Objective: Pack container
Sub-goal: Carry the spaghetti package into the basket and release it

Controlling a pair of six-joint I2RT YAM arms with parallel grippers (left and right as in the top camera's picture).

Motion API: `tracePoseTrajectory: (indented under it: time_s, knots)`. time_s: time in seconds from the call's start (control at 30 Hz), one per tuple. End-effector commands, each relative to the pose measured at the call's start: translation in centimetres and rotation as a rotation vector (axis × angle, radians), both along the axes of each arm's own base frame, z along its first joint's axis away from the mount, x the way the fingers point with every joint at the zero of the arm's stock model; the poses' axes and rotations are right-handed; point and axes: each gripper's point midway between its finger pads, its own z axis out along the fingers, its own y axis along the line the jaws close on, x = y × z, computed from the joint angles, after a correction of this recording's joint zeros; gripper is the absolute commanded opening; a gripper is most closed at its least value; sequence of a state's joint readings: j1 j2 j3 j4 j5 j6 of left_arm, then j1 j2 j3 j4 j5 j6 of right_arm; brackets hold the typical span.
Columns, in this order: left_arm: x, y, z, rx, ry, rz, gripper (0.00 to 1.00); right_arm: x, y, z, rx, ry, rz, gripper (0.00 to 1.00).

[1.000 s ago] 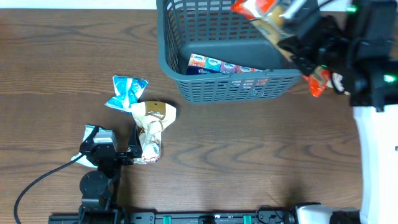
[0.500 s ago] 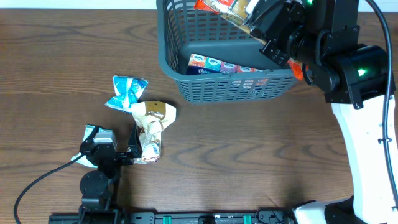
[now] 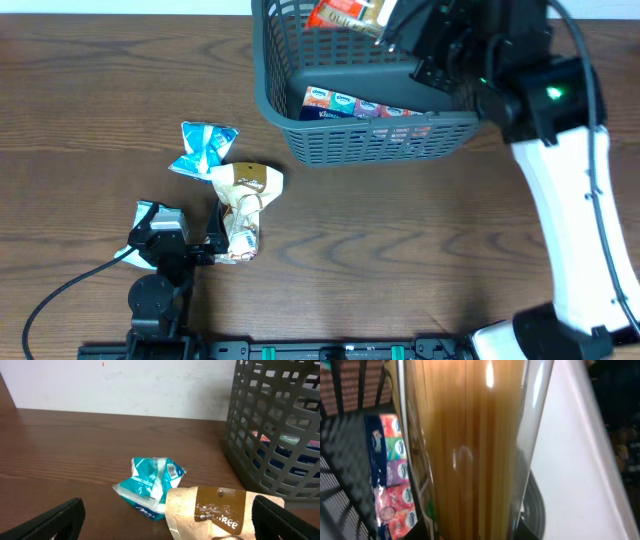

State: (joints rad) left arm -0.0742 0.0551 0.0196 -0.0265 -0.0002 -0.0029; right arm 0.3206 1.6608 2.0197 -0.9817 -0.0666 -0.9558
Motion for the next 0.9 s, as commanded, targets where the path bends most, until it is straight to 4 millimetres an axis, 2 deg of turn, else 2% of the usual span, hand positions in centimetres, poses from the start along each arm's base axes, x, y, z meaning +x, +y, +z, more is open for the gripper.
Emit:
tracePoseTrajectory:
  time_s: [0.0,0.37,0.6,0.73,0.87]
  knots:
    - [-0.2,0.2,-1.7,0.012,0.053,0.014,0.99,1.6,0.8,0.3,-0.063,-0.056,0.054,0.01]
    - [-0.2,0.2,-1.7,0.012,0.053,0.014,0.99,6.1,1.6,-7.8,-0.079,0.102,0.078,0.01]
    - [-0.2,0.2,-1.7,0.012,0.053,0.014,0.99,7.6,1.3,-13.0,-0.051,0.227,0.086,0.01]
    - [-0.2,0.2,-1.7,0.012,0.053,0.014,0.99,7.6,1.0,-15.8,-0.053,0.306,0.085,0.01]
    - [-0.2,0.2,-1.7,0.012,0.053,0.014,0.99,7.7,1.0,-17.8,-0.056,0.358,0.079,0.01]
